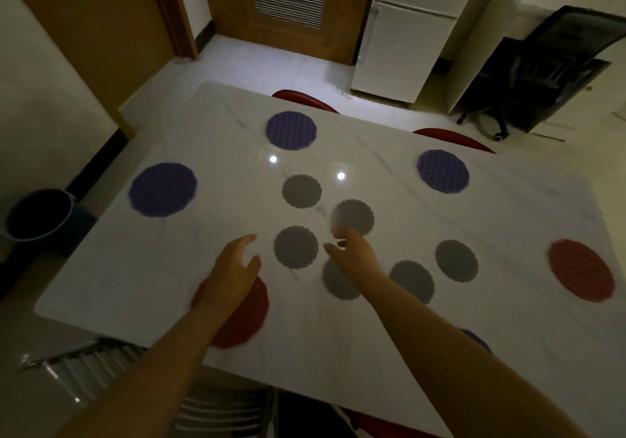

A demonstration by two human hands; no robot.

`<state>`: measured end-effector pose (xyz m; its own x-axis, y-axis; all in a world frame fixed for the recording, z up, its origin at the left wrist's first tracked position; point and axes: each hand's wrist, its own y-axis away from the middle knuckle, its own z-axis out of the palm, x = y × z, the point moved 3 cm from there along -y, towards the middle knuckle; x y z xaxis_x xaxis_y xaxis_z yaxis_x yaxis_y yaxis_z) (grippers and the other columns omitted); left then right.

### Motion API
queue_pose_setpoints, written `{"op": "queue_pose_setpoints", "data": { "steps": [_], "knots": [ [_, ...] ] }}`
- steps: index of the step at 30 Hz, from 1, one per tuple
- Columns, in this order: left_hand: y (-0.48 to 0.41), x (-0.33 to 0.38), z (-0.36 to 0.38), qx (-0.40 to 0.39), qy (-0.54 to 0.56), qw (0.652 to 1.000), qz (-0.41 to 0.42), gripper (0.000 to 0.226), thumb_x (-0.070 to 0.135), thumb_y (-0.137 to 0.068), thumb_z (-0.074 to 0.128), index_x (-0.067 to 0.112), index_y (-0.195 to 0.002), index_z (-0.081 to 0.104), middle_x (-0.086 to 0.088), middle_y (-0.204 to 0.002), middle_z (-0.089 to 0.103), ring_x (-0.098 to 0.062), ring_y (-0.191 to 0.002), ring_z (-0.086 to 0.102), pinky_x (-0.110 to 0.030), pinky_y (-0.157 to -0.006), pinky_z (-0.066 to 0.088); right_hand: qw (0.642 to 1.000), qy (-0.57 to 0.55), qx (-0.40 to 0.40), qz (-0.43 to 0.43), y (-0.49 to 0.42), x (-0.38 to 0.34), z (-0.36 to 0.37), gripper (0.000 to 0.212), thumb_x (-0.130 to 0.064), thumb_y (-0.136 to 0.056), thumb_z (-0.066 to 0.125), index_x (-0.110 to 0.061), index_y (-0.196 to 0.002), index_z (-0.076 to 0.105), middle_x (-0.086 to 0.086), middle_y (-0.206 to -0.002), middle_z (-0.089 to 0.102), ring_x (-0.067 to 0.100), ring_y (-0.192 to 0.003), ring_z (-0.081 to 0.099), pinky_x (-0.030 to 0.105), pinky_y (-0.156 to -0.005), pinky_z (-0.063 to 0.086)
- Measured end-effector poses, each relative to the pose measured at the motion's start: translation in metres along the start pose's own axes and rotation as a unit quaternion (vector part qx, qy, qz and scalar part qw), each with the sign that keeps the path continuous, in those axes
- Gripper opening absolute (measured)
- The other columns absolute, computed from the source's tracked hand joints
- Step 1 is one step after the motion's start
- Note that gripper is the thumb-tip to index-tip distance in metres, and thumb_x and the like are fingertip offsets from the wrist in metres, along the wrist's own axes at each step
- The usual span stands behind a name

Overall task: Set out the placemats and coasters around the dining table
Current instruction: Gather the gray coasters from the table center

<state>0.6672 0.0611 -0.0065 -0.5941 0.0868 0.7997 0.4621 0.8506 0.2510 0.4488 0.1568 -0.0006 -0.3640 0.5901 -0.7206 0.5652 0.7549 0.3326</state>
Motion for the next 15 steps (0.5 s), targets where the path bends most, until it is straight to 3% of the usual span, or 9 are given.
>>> {"op": "queue_pose_setpoints", "data": {
  "steps": [6,11,15],
  "knots": [
    [-0.009,-0.001,0.02,0.024,0.008,0.999,-0.038,0.045,0.017,-0.097,0.05,0.02,-0.141,0.041,-0.007,-0.147,0.042,-0.021,-0.134,0.039,-0.026,-0.103,0.028,0.978,0.151,-0.132,-0.051,-0.039,-0.002,0.044,0.058,-0.032,-0.084,0.064,-0.016,-0.135,0.042,0.008,-0.136,0.05,0.027,-0.124,0.046,0.043,-0.106,0.04],
    [-0.007,0.0,0.034,0.042,0.023,0.997,-0.064,0.044,0.016,-0.098,0.049,0.018,-0.141,0.041,-0.006,-0.147,0.042,-0.022,-0.133,0.041,-0.026,-0.102,0.03,0.958,0.253,-0.097,-0.096,-0.045,0.019,0.057,0.08,-0.051,-0.083,0.058,-0.018,-0.145,0.021,0.005,-0.154,0.025,0.027,-0.141,0.02,0.044,-0.115,0.019],
    [-0.006,-0.003,0.037,0.049,0.024,0.996,-0.07,0.044,0.016,-0.097,0.05,0.016,-0.141,0.042,-0.007,-0.147,0.043,-0.023,-0.132,0.042,-0.026,-0.101,0.032,0.955,0.265,-0.067,-0.119,-0.05,0.021,0.063,0.079,-0.051,-0.081,0.06,-0.02,-0.144,0.024,0.004,-0.151,0.031,0.027,-0.139,0.025,0.043,-0.115,0.02]
  ]
}}
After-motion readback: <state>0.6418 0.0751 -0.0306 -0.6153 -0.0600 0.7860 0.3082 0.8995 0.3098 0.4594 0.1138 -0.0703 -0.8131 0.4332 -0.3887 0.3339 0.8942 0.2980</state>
